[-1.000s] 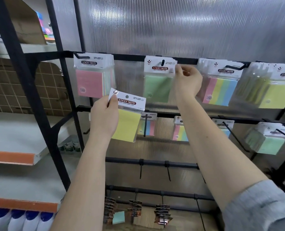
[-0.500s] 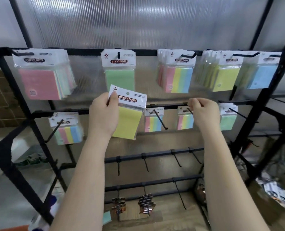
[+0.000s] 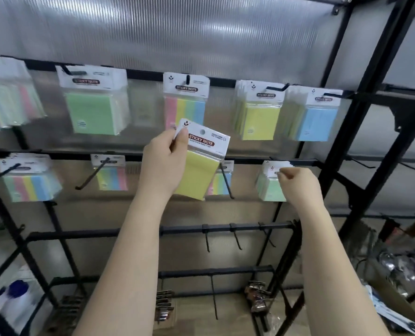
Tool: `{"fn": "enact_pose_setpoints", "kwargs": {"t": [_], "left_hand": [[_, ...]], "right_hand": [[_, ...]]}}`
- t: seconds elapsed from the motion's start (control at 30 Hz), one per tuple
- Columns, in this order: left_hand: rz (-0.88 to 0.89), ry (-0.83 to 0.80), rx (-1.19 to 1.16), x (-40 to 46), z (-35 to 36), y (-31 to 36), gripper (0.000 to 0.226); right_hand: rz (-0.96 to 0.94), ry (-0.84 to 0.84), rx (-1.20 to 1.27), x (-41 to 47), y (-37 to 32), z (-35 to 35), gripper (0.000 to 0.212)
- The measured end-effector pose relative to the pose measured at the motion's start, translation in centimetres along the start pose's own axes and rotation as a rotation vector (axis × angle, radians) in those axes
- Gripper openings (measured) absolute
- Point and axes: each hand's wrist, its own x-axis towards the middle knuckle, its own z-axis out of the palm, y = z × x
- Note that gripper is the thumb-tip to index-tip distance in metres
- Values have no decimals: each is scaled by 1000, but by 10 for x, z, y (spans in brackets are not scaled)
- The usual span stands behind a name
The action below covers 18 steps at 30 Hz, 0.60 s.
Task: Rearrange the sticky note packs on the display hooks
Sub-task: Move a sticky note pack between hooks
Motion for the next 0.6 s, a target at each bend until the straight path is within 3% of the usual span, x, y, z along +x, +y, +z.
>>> {"fn": "enact_pose_setpoints", "kwargs": {"t": [0.37,0.53,0.6], "left_hand": [[-46,124,10,-22,87,68,49],[2,141,6,-8,104,86,50],[31,145,-13,1,109,91,50]], "right_hand": [[-128,-237,-44,45,68,-42,35],[-124,-291,26,54,81,-41,14],[-125,-281,62,56,82,-39,32]]}}
